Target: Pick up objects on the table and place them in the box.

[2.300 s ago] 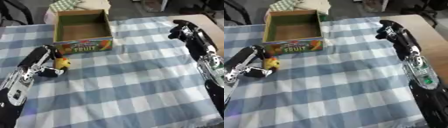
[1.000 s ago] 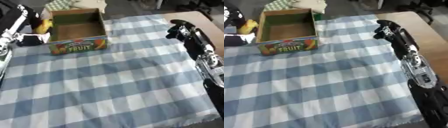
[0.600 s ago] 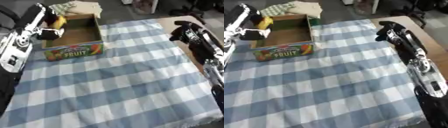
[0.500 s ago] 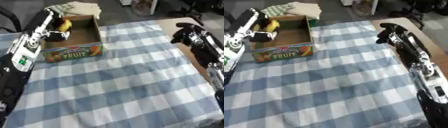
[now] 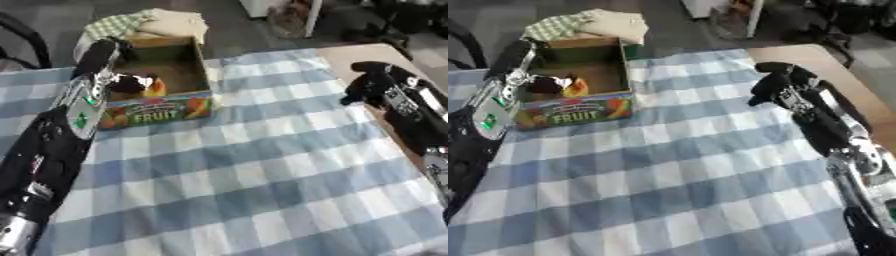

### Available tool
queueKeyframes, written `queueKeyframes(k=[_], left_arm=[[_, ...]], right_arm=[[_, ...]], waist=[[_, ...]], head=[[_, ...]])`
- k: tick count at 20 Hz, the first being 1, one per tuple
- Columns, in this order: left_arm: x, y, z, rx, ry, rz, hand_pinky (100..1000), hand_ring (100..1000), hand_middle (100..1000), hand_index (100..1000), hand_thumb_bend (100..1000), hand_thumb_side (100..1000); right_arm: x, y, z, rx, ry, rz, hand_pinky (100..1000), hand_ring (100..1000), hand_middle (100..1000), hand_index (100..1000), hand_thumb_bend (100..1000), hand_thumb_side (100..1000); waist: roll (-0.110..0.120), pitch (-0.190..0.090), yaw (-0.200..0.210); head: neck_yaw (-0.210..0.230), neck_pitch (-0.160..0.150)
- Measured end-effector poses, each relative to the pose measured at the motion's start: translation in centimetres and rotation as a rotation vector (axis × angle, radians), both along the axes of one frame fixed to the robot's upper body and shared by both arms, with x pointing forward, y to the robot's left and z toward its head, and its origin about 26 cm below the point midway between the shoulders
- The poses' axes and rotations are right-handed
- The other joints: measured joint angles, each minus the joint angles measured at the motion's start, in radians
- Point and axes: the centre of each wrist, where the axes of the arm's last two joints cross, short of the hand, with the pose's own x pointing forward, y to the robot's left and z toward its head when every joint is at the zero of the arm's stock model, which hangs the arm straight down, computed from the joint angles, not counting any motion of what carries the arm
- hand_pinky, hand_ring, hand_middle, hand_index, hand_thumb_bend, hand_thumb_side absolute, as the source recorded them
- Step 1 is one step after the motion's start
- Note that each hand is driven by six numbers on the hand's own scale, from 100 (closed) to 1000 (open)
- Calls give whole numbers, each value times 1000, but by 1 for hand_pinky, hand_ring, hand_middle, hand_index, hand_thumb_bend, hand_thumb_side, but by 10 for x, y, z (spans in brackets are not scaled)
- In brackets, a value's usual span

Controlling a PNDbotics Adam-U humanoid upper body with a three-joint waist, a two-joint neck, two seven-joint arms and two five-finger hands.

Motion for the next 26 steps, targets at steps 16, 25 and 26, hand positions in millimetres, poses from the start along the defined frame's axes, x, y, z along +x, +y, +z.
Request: queueKeyframes(k=[16,25,26], left_arm=[[-16,4,20,-128,-162,-61,757,702,669,675,506,471],[-56,44,-13,-305,-325,-102,754,689,654,671,465,506],[-62,48,-18,-326,-327,-103,753,686,651,670,463,509]], right_arm=[[-3,-8,-16,-1,42,-32,686,577,566,826,100,668],[-6,-25,-30,33,68,-130,684,571,561,824,100,678],[-6,-27,-31,36,71,-138,684,570,560,823,100,680]], waist=[[6,-24,82],[7,-24,195],[6,-24,201]], head=[[-29,19],[-77,26],[-77,27]])
